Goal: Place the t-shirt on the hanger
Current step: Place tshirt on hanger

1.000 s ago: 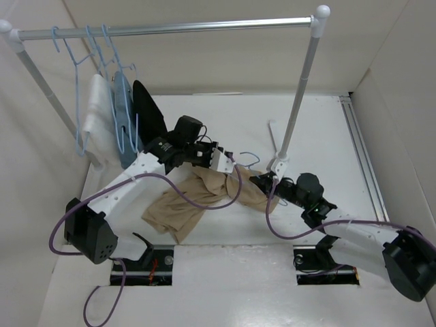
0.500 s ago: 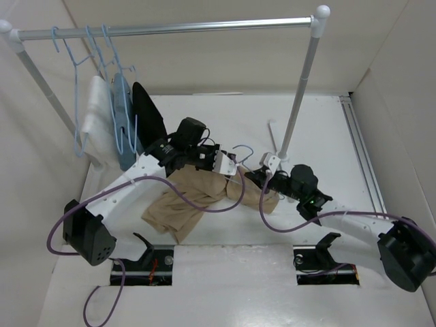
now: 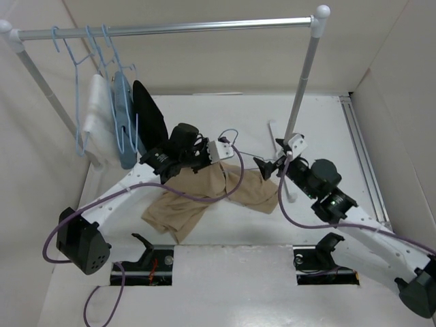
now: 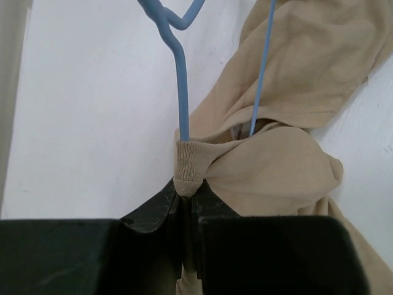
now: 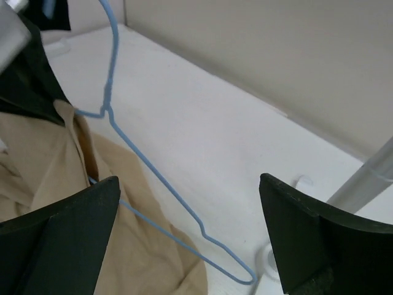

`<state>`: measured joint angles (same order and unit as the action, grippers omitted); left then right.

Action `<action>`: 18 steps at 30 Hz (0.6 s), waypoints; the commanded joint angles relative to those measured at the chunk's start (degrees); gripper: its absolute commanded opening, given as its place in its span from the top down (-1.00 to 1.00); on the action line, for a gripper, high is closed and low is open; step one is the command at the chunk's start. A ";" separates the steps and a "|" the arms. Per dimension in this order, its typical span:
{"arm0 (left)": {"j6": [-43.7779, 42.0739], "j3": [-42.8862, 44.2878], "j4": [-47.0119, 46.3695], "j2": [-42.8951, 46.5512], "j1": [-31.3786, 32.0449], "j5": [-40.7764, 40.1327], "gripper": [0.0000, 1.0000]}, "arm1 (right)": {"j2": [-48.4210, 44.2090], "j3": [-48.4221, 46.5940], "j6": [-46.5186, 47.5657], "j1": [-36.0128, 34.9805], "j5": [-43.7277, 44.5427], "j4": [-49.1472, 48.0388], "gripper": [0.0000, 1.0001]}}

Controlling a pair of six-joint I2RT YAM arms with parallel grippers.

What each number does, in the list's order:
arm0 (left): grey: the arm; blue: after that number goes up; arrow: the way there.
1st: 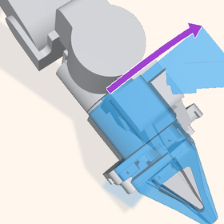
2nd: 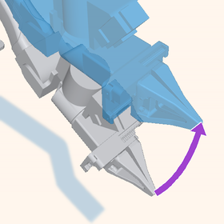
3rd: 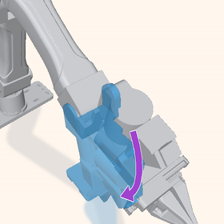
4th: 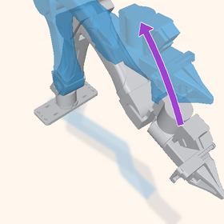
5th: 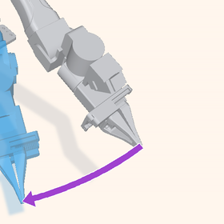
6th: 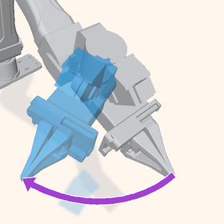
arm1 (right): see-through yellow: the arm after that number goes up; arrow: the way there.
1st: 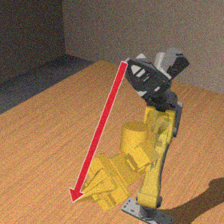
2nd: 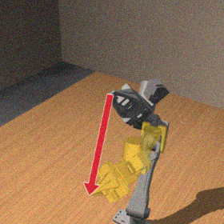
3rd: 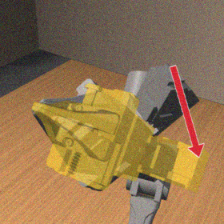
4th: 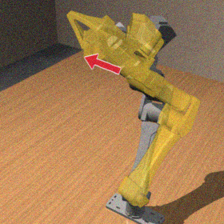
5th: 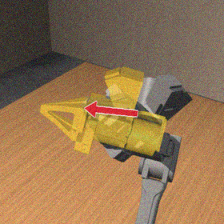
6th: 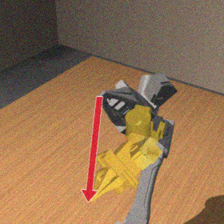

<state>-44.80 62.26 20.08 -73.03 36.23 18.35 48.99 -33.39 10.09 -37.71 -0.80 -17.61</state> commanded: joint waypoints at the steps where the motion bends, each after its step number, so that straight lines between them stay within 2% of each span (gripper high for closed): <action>1: 8.31 -1.88 -3.64 3.07 0.07 -4.10 1.00 | -4.08 -4.05 0.28 -2.79 3.89 6.86 -1.00; 5: 12.53 -2.49 -3.64 3.07 -0.98 -5.86 1.00 | -0.32 -8.09 3.80 -10.52 1.68 18.20 -0.78; 6: 12.54 -2.49 -4.16 3.07 -0.98 -5.87 1.00 | 4.22 -8.71 4.50 -14.02 1.68 20.31 -0.67; 8: 13.24 -3.10 -4.17 3.07 -1.60 -6.40 1.00 | 9.78 -10.46 5.11 -17.03 0.54 25.50 -0.55; 10: 13.24 -3.11 -4.17 3.07 -1.60 -7.10 1.00 | 17.49 -13.01 5.12 -19.41 -0.95 27.88 -0.34; 14: 13.77 -3.72 -4.69 3.07 -2.82 -8.41 1.00 | 23.33 -11.53 5.73 -20.12 -2.98 23.96 -0.15; 18: 13.77 -4.87 -4.69 3.60 -2.83 -8.42 1.00 | 30.36 -13.71 5.73 -20.12 -2.28 22.00 -0.12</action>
<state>-32.86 57.30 18.35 -72.03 33.78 10.13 76.38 -44.69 15.53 -57.71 -2.57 4.95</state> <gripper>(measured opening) 0.032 0.561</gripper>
